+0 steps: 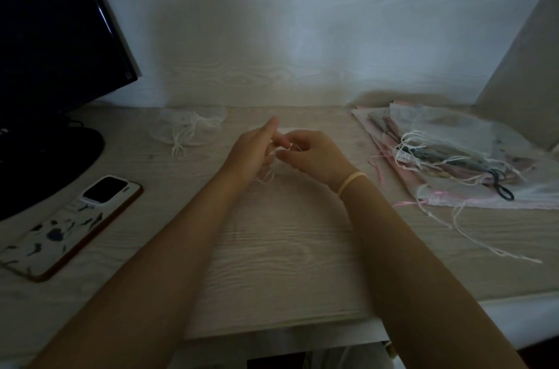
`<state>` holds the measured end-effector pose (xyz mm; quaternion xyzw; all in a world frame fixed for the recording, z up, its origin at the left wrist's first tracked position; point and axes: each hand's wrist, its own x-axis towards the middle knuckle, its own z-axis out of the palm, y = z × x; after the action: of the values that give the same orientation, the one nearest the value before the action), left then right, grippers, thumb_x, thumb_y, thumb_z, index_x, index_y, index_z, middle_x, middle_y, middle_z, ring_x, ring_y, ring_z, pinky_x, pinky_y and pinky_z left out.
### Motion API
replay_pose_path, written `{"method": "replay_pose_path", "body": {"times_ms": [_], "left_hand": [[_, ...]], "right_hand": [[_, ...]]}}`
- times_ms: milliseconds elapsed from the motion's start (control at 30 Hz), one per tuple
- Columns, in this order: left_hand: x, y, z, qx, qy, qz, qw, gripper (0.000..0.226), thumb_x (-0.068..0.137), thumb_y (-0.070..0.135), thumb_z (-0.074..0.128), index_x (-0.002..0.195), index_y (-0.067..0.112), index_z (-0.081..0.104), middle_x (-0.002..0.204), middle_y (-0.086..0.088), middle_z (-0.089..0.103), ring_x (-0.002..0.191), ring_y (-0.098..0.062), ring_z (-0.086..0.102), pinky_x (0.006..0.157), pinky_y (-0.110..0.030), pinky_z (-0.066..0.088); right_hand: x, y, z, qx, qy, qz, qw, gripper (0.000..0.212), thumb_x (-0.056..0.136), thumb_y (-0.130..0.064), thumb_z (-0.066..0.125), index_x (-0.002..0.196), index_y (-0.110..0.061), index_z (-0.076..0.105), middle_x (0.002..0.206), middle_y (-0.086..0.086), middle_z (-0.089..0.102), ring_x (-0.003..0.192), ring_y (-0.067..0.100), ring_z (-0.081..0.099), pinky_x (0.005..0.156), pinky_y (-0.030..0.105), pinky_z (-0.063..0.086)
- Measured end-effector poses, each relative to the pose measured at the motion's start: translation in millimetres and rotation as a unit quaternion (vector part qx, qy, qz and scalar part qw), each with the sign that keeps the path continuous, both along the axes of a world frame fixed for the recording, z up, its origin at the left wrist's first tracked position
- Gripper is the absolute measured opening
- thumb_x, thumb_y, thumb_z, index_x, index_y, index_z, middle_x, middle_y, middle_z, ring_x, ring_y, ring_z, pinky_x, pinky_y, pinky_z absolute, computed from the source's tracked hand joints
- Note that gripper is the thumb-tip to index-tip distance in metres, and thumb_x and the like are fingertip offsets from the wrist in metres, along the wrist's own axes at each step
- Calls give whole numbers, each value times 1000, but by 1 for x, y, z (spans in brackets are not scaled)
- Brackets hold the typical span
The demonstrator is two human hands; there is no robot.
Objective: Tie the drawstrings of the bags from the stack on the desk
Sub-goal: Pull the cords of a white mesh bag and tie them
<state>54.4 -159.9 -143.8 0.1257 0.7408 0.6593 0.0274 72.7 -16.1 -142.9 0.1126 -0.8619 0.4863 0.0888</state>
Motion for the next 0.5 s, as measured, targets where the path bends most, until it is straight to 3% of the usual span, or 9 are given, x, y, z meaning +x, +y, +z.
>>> {"method": "replay_pose_path", "body": {"times_ms": [100,233,333,500], "left_hand": [[0,0,3,57,-24,-22,998,33,103,35,38,83,11,51,44,2,31,32,-6,26,37,-12,20],[1,1,5,80,-30,-29,996,23,101,25,41,82,13,47,49,-4,31,34,-8,25,38,-14,20],[3,0,7,83,-26,-21,996,12,96,14,49,84,12,49,47,-4,37,34,-14,28,39,-18,22],[2,-4,0,-52,34,33,998,7,88,14,61,81,15,64,52,-4,52,40,-14,45,45,-24,38]], "right_hand": [[-3,3,0,-12,-4,-20,1000,11,83,-15,70,92,-10,73,59,4,58,49,5,50,55,20,42],[1,3,2,14,-36,30,999,24,82,-13,71,106,-14,69,58,0,49,45,1,41,50,14,35],[-2,-2,-2,67,-8,-17,998,12,85,-23,69,87,-12,71,54,-7,48,42,0,41,52,17,34],[-11,14,-1,-88,22,-193,977,13,87,-13,58,79,-11,68,50,1,54,38,1,44,50,22,38]]}}
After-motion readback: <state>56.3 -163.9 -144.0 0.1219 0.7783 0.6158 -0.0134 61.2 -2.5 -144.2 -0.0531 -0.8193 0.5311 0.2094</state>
